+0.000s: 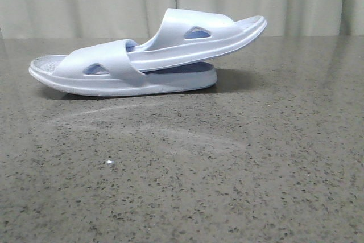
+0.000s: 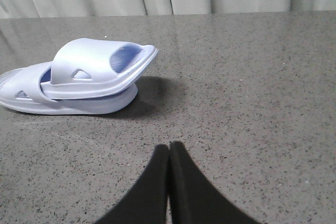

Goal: Insert blue slippers together front up

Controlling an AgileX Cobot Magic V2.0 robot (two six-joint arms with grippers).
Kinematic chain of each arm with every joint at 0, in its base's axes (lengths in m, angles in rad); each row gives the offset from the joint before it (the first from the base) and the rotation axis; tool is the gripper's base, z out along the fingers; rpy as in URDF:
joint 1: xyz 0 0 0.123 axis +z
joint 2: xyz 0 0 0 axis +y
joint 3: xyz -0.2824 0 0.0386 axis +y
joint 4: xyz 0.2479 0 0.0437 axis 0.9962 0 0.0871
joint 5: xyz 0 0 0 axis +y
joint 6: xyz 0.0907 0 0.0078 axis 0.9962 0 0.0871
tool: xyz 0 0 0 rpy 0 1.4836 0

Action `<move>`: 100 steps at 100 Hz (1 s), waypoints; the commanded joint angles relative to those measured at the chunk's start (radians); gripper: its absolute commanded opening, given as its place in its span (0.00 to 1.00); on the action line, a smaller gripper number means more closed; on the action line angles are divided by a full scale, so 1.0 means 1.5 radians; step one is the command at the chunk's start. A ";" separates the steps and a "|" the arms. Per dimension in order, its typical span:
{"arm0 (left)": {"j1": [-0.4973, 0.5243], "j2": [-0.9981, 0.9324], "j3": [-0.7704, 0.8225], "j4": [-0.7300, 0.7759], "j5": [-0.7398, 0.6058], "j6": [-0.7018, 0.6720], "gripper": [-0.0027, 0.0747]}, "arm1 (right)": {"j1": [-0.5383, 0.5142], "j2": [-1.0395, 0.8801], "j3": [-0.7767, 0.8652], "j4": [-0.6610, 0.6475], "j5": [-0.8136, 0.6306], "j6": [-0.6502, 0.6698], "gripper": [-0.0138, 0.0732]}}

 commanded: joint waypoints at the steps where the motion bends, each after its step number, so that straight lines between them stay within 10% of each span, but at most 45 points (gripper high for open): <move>1: 0.000 0.006 -0.018 -0.016 -0.036 -0.004 0.05 | 0.002 0.003 -0.016 0.021 -0.031 0.000 0.07; 76: 0.000 0.006 -0.013 -0.010 -0.044 -0.004 0.05 | 0.002 0.003 -0.016 0.021 -0.031 0.000 0.07; 100: 0.000 -0.002 0.063 0.286 -0.144 -0.256 0.05 | 0.002 0.003 -0.016 0.021 -0.031 0.000 0.07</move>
